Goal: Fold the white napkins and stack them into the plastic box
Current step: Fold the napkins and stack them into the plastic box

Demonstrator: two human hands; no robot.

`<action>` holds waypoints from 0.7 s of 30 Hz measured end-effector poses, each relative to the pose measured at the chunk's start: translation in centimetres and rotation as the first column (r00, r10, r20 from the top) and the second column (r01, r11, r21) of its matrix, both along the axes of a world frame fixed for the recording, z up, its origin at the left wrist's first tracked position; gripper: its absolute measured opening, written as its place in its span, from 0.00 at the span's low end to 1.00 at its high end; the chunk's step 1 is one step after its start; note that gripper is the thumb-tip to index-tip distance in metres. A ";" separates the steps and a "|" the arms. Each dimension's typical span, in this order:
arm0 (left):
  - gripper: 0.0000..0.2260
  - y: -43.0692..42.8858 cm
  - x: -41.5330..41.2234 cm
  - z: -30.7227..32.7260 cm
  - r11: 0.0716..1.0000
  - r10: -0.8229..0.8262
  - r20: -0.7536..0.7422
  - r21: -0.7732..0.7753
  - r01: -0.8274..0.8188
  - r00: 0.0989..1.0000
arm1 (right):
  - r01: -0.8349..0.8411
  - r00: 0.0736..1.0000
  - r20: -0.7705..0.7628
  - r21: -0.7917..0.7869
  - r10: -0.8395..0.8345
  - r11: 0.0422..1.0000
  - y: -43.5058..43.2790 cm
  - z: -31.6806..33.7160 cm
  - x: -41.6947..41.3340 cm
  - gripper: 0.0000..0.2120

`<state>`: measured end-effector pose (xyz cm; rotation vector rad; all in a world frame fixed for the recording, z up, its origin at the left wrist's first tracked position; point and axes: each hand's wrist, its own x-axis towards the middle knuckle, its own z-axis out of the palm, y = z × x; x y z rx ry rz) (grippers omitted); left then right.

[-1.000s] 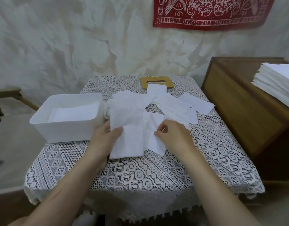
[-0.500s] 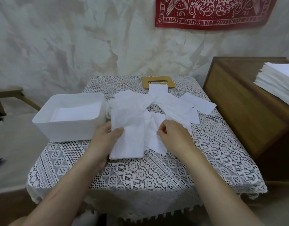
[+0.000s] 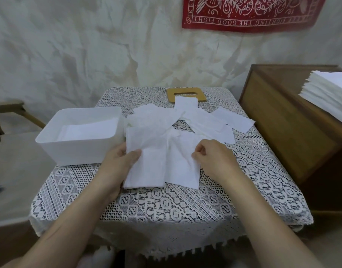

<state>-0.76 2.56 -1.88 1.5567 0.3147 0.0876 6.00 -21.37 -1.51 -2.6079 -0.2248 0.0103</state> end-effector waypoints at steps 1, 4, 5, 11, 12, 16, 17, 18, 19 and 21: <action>0.09 -0.1 0.0 0.0 1.000 -0.004 -0.002 -0.002 0.004 1.000 | 0.033 0.999 -0.028 -0.010 -0.033 0.999 0.0 0.1 0.0 0.10; 0.09 -0.3 0.2 -0.2 1.000 -0.005 -0.010 -0.021 0.004 1.000 | 0.087 0.992 -0.084 -0.076 -0.093 0.993 0.3 0.2 -0.1 0.19; 0.09 -0.4 0.3 -0.2 0.999 -0.003 -0.012 -0.032 0.003 1.000 | 0.098 0.990 -0.096 -0.081 -0.105 0.992 0.4 0.4 -0.1 0.19; 0.09 -0.5 0.4 -0.3 0.999 0.005 -0.016 -0.051 -0.006 1.000 | 0.089 0.988 -0.129 -0.003 -0.089 0.996 0.3 0.4 0.2 0.08; 0.09 -0.4 0.5 -0.3 0.999 0.003 -0.015 -0.051 -0.004 1.000 | 0.078 0.989 -0.128 0.003 -0.077 0.997 0.3 0.3 0.3 0.06; 0.09 -0.6 0.6 -0.3 0.998 -0.007 -0.012 -0.070 0.006 1.000 | 0.019 0.996 -0.083 0.035 -0.016 0.999 0.2 0.0 0.4 0.05; 0.09 -0.7 0.6 -0.3 0.997 -0.008 -0.011 -0.077 0.007 1.000 | -0.005 0.999 -0.050 0.052 0.007 0.999 0.2 -0.1 0.4 0.05; 0.09 -0.7 0.6 -0.3 0.997 -0.004 -0.010 -0.082 0.003 1.000 | -0.025 1.000 0.002 0.073 0.025 0.997 0.2 0.0 0.4 0.05; 0.09 -0.8 0.7 -0.3 0.996 0.002 -0.011 -0.084 -0.003 1.000 | -0.041 0.997 0.064 0.092 0.035 0.995 0.2 0.2 0.4 0.05; 0.09 -0.8 0.7 -0.2 0.996 0.015 -0.010 -0.085 -0.016 1.000 | -0.066 0.982 0.181 0.111 0.045 0.992 0.0 0.8 0.3 0.05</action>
